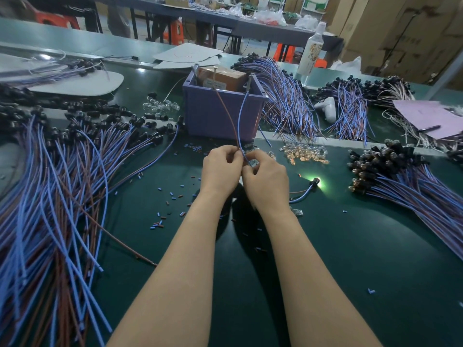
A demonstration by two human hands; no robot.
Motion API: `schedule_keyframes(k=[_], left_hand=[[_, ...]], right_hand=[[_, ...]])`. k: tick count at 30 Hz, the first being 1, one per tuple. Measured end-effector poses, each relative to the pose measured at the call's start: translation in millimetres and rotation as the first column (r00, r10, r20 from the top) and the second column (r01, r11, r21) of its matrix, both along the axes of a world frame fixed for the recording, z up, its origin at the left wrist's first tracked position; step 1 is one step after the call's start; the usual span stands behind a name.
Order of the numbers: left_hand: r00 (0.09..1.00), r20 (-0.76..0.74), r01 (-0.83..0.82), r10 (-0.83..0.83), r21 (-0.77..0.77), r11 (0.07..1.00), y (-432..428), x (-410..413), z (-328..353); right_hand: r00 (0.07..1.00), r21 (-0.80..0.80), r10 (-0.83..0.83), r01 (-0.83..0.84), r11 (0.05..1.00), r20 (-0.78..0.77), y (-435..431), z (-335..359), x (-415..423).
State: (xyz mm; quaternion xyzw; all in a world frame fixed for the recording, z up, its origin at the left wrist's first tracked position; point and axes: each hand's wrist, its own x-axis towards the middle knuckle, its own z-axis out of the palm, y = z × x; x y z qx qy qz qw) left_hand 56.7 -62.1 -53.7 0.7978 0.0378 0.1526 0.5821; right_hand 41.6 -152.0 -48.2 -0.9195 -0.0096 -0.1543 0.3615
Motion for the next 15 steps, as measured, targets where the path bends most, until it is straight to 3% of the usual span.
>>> schedule_keyframes(k=[11,15], left_hand=[[1.000,0.007,-0.015,0.015,-0.013,1.000,-1.0,-4.6,6.0],[0.998,0.063,0.020,-0.017,-0.050,0.999,-1.0,-4.2,19.1]], right_hand=[[1.000,0.008,0.004,-0.004,1.000,-0.013,0.7,3.7,-2.5],[0.991,0.084,0.125,-0.129,0.988,0.050,-3.4,17.8,-6.5]])
